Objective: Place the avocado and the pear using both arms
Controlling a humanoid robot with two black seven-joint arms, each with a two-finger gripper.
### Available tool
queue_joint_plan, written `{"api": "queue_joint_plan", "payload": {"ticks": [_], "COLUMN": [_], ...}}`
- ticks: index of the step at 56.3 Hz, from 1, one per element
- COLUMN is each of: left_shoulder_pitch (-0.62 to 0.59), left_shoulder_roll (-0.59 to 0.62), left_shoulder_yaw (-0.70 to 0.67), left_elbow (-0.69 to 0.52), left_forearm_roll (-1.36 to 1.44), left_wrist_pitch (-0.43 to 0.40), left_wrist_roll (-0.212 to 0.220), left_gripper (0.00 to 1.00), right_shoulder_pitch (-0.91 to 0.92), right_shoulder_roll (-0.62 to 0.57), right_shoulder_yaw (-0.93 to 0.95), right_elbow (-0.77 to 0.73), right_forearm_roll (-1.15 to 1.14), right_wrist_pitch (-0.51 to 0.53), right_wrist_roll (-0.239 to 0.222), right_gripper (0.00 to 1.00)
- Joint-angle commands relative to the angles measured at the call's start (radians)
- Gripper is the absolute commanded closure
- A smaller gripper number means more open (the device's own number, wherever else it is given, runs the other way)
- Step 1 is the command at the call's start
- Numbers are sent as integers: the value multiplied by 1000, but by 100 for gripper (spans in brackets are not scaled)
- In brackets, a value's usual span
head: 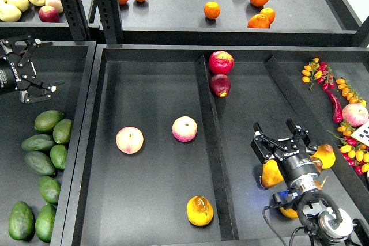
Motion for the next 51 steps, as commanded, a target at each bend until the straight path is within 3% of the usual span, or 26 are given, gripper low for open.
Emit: {"api": "queue_joint_plan", "payload": {"ticks": [1, 7, 18, 26, 51], "left_shoulder_pitch": [80, 154, 286, 349, 412], "left_shoulder_roll": [-110, -190, -291, -390, -425], "left_shoulder_yaw": [-162, -280, -364, -412, -417], "left_elbow": [-8, -9, -67, -104, -147], "left_forearm_roll": [1, 1, -3, -3, -1], "left_wrist_pitch": [0, 0, 0, 0, 0], "left_wrist_roll": [0, 0, 0, 0, -4], "left_gripper": [1, 1, 1, 1, 1], "right_shoulder_pitch": [-21, -26, -9, 55, 229], "right_shoulder_roll": [-23, -80, -198, -336, -592], "right_shoulder_yaw": [-47, -78, -131, -217, -480], "right_elbow": [1, 1, 7, 3, -28], "right_forearm_roll": [-2, -3, -42, -66, -281], "right_wrist_pitch": [79, 139, 171, 171, 171], "right_wrist_roll": [-11, -47, -190, -190, -190], "right_gripper": [0, 0, 0, 0, 0]}}
